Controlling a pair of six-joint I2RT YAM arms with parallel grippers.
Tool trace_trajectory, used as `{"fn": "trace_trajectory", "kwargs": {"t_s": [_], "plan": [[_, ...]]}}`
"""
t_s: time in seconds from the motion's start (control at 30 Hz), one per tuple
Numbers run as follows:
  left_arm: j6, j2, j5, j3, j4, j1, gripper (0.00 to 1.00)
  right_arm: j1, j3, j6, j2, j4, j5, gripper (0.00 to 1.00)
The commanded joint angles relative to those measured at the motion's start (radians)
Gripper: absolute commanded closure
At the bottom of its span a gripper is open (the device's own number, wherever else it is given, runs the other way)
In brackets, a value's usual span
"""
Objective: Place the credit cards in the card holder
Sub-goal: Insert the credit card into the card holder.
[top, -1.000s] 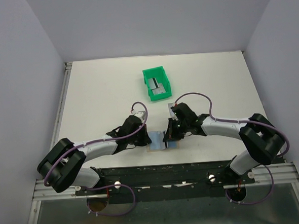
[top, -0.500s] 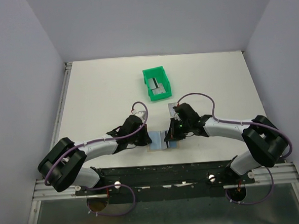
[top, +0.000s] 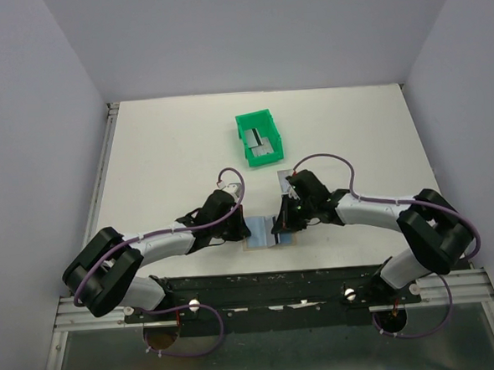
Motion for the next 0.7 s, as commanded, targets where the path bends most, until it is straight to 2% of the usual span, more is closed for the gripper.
{"fn": "trace_trajectory", "kwargs": {"t_s": [0.0,0.6,0.67], "plan": [[0.007,0.028,-0.001,-0.008,-0.066,0.001,1.00,-0.006,-0.003,-0.005,0.032,0.026,-0.033,1.00],[0.008,0.040,0.004,0.002,-0.071,0.001,1.00,-0.008,-0.023,-0.044,0.049,0.086,-0.074,1.00],[0.010,0.040,0.005,0.004,-0.073,0.001,1.00,-0.008,-0.028,-0.048,0.055,0.135,-0.084,1.00]]}}
